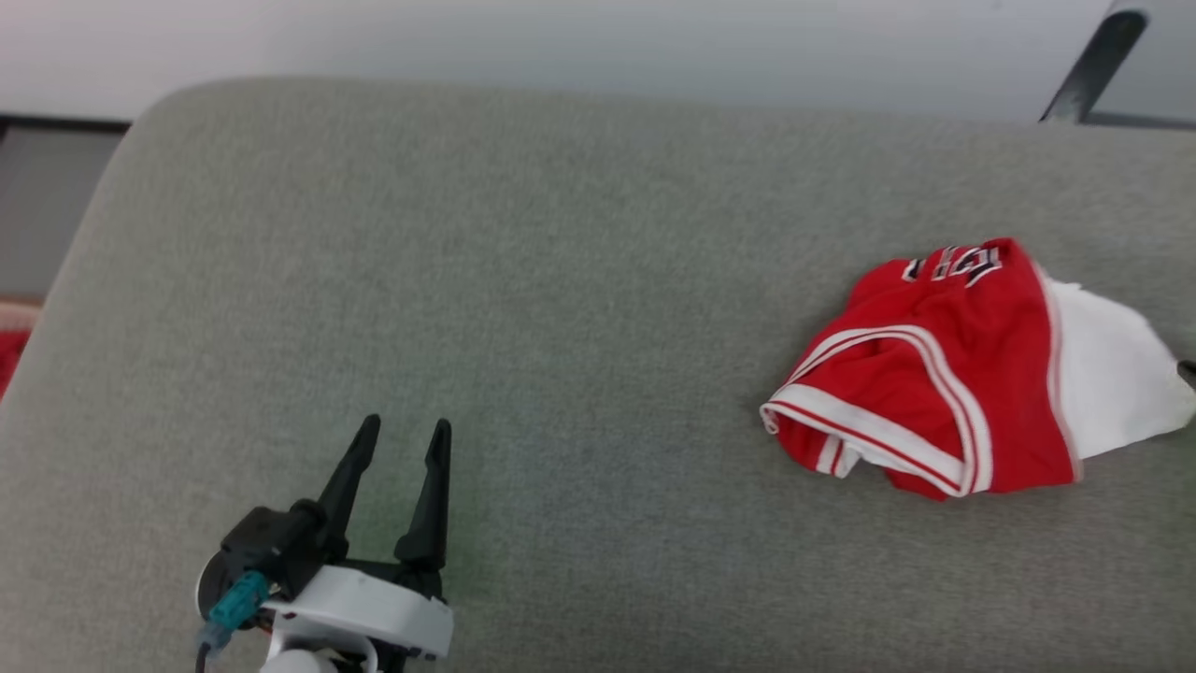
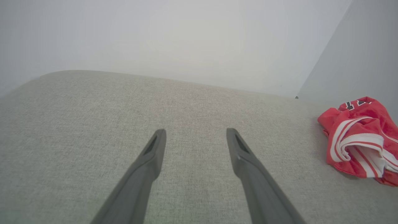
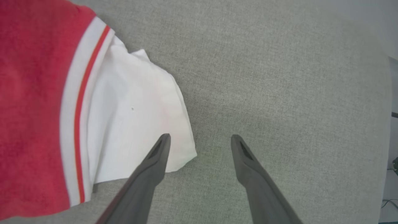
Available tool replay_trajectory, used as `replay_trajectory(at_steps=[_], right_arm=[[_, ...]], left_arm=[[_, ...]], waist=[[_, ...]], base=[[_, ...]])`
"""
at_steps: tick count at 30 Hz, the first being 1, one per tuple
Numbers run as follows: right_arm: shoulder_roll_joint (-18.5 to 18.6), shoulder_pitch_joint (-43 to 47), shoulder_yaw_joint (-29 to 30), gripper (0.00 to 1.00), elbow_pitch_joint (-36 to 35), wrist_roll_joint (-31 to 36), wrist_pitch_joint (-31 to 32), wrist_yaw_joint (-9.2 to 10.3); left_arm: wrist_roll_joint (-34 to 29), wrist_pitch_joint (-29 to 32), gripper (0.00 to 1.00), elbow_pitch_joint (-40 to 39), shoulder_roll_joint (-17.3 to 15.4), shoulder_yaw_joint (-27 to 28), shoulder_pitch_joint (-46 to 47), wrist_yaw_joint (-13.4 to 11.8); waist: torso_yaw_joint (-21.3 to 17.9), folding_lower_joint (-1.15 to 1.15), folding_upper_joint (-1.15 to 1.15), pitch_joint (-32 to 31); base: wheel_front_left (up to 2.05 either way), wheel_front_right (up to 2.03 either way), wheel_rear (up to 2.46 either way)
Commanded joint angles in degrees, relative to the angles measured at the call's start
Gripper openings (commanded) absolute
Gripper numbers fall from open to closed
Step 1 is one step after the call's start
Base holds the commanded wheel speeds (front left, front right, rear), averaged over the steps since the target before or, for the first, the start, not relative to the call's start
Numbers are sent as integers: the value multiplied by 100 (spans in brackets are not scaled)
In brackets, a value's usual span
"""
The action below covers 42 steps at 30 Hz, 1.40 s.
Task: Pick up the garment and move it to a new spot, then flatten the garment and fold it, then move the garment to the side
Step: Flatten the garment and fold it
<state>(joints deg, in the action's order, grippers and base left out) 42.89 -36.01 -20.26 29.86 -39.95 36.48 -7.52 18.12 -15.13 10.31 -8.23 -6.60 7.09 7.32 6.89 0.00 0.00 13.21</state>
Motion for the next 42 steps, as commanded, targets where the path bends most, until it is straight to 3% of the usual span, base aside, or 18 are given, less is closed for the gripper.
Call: replay_trajectory(at_steps=[1, 8, 9, 10, 11, 25, 28, 29, 30, 31, 32, 37, 42], right_arm=[[-11, -58, -78, 100, 66, -92, 0, 6], [73, -296, -656, 100, 483, -429, 332, 6], [81, -305, -743, 60, 484, -423, 344, 6], [84, -334, -805, 8, 470, -453, 326, 6], [97, -379, -826, 0, 483, -487, 274, 6], [522, -454, -670, 0, 1031, -556, -612, 6], [476, -414, -670, 0, 1110, -577, -786, 6], [463, -442, -642, 15, 1134, -541, -916, 6], [442, -469, -615, 38, 1184, -505, -1038, 6], [395, -495, -594, 87, 1226, -461, -1184, 6], [342, -518, -545, 100, 1299, -445, -1323, 6], [214, -354, -386, 100, 1452, -360, -2007, 6], [72, -12, -195, 100, 1075, -531, -2745, 6]], left_arm=[[-26, -1, 100, 11, 20, 1, 62, 19], [-8, -1, 100, 52, 86, -29, 170, 19], [2, -1, 100, 56, 84, -26, 185, 20], [12, -1, 100, 61, 80, -19, 202, 20], [20, -1, 100, 64, 79, -9, 212, 20], [31, -1, 100, -21, 8, -42, 204, 21], [41, -1, 100, 1, -12, -80, 240, 21], [45, -1, 100, 14, -17, -81, 246, 22], [53, -1, 100, 35, -20, -97, 253, 22], [63, -1, 100, 58, -32, -121, 271, 22], [77, -1, 100, 82, -55, -153, 304, 22], [151, -1, 100, 187, -378, -456, 629, 21], [429, 159, 100, 298, -901, -861, 1245, 21]], waist=[[199, 0, 0, 274], [237, 0, 0, 366], [229, 0, 0, 363], [217, 0, 0, 362], [202, 0, 0, 360], [-175, 0, 0, 335], [-224, 0, 0, 339], [-245, 0, 0, 333], [-262, 0, 0, 319], [-280, 0, 0, 294], [-291, 0, 0, 264], [-332, 0, 0, 13], [-538, 0, 0, -226]], base=[[0, 0, 0], [0, 0, 0], [0, 0, 0], [0, 0, 0], [0, 0, 0], [0, 0, 0], [0, 0, 0], [0, 0, 0], [0, 0, 0], [0, 0, 0], [0, 0, 0], [0, 0, 0], [0, 0, 0]])
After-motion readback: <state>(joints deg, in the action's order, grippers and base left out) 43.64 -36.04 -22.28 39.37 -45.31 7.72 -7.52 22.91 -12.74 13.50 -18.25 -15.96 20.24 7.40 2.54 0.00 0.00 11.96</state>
